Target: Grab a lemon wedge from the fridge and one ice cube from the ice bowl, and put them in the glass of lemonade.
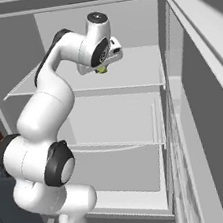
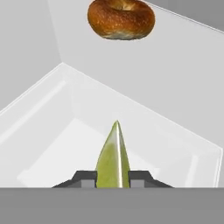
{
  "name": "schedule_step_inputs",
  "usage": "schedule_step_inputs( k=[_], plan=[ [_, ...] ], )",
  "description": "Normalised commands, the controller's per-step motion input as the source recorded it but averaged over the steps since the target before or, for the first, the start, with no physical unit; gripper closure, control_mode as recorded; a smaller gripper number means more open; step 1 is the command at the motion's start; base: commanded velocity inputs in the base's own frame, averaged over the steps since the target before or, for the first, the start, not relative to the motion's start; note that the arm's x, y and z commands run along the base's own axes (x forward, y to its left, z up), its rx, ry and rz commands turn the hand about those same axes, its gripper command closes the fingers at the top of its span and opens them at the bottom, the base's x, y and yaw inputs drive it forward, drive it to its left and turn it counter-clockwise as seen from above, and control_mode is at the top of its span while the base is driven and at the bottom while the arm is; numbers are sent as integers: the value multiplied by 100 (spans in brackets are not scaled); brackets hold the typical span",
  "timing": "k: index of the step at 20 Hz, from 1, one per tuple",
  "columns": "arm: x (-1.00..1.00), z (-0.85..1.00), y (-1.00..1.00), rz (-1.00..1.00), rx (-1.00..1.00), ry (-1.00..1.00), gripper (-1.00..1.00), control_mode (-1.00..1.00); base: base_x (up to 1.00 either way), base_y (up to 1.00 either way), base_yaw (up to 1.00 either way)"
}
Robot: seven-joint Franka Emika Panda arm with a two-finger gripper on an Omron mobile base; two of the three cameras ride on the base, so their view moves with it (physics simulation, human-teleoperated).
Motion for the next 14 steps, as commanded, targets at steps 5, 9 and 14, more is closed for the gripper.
schedule_step_inputs(
  k=[5, 9, 14],
  plan=[
    [-91, 0, 0, 0, 1, 0, 100, -100, 0, 0, 0],
    [-100, 7, 1, 0, 1, -9, 100, -100, 0, 0, 0],
    [-100, 31, 13, 0, 0, -6, 100, -100, 0, 0, 0]
  ],
)
